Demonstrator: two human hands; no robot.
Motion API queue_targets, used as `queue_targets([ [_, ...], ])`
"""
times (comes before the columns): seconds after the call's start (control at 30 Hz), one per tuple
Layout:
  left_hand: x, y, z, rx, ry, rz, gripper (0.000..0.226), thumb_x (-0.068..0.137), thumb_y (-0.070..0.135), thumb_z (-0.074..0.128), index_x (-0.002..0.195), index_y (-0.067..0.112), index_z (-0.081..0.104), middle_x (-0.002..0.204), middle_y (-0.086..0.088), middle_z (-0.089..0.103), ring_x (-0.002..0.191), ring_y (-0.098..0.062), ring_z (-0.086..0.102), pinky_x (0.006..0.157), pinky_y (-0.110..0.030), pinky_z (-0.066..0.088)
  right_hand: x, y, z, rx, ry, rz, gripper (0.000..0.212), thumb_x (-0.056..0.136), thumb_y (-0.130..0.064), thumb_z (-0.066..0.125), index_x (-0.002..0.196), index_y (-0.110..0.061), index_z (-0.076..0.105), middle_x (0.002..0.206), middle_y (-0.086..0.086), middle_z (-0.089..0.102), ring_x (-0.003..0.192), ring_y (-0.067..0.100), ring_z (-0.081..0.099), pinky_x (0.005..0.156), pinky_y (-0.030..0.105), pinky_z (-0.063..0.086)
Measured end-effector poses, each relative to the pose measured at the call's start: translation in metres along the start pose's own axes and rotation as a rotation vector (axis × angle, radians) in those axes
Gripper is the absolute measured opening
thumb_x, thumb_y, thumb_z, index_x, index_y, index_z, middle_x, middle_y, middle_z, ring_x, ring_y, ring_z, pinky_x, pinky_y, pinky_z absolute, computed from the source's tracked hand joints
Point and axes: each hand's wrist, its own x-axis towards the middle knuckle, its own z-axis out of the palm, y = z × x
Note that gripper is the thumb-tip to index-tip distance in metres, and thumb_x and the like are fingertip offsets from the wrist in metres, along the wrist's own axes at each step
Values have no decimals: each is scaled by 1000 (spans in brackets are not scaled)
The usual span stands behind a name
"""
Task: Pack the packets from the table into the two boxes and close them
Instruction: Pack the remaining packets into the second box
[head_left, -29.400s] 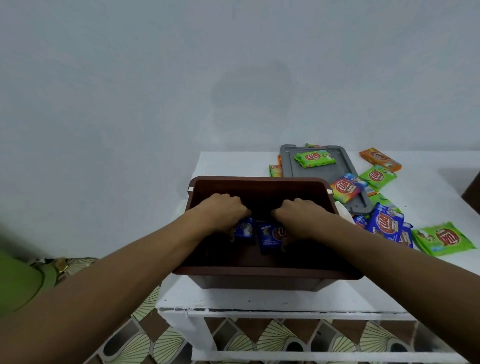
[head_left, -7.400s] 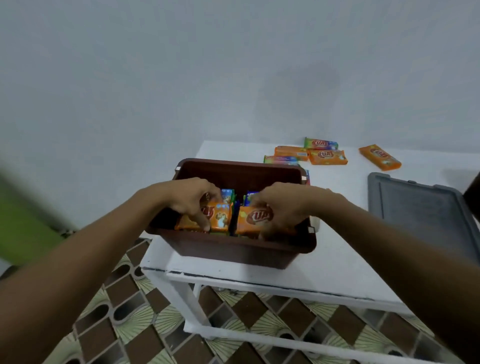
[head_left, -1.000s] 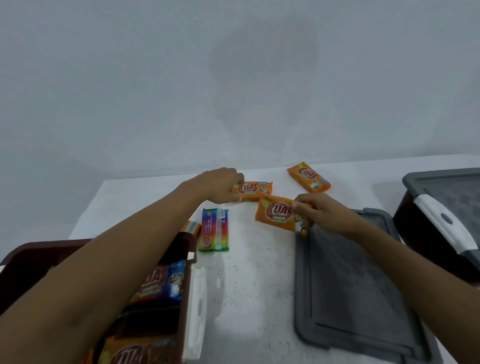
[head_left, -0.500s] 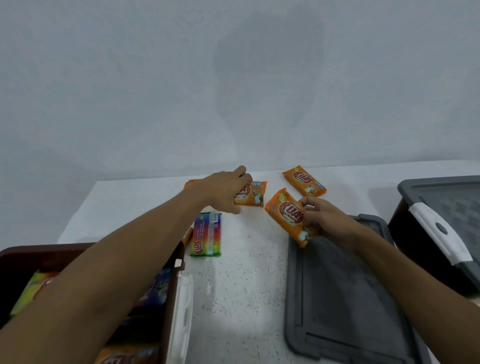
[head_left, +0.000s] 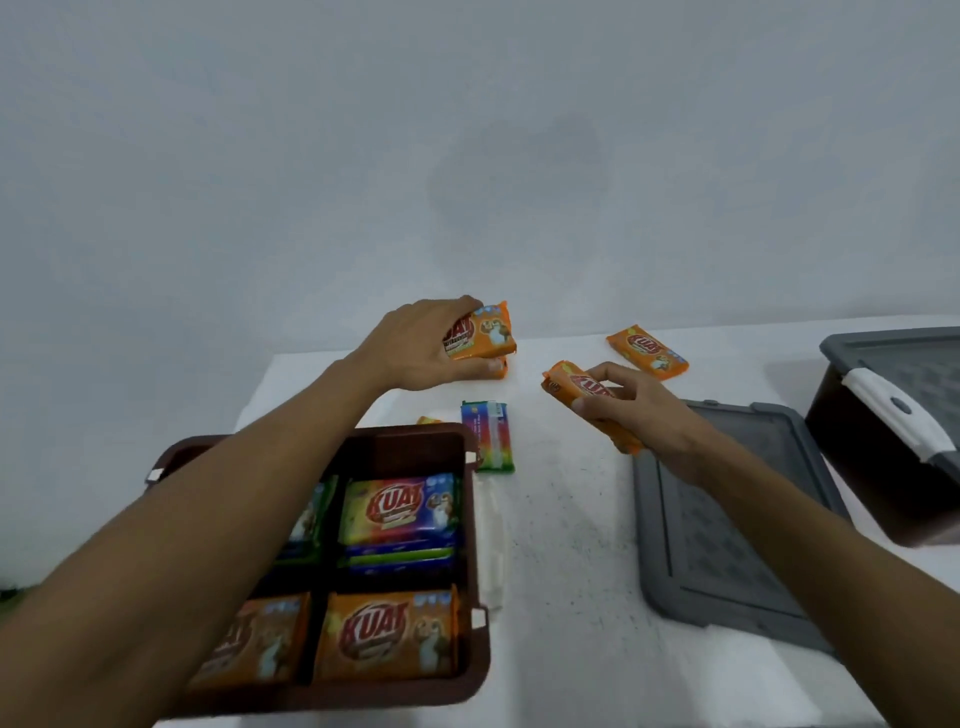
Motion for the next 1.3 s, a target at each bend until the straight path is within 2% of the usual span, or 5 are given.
queue_targets([
  [0.2,-65,-13,-29,65,-38,30,81,66,90,40,126,35,45,101,7,66,82,-17,61,74,-37,50,-34,-35,46,-54,-8,-109,23,86,-37,69,104,-23,66,87,-3,63,76,11,56,61,21,42],
  [0.4,-137,-34,-54,-55,-150,62,57,80,79,29,99,31,53,83,9,63,74,-8,58,69,-34,47,-59,-64,98,-139,-56,-154,33,83,-43,71,111,-26,65,95,-7,67,81,8,62,59,18,44],
  [0.53,-184,-53,-56,-102,-260,57,39,95,61,35,80,29,51,73,5,57,69,-11,55,64,-32,40,-70,-82,131,-449,-152,-276,34,88,-48,62,114,-26,65,104,-10,67,92,7,64,76,25,52],
  [0.83,-246,-61,-36,-38,-571,151,40,96,50,47,91,16,67,79,3,60,69,-10,55,66,-36,48,-77,-81,200,-1310,-451,-457,34,98,-46,45,122,-29,60,109,-5,65,98,15,59,85,37,50],
  [1.3,-253,-57,-36,35,-504,115,50,98,56,35,71,23,63,69,-6,63,60,-18,57,56,-36,46,-83,-75,203,-1308,-375,-391,33,97,-37,45,125,-30,62,117,-6,66,99,12,59,85,31,51],
])
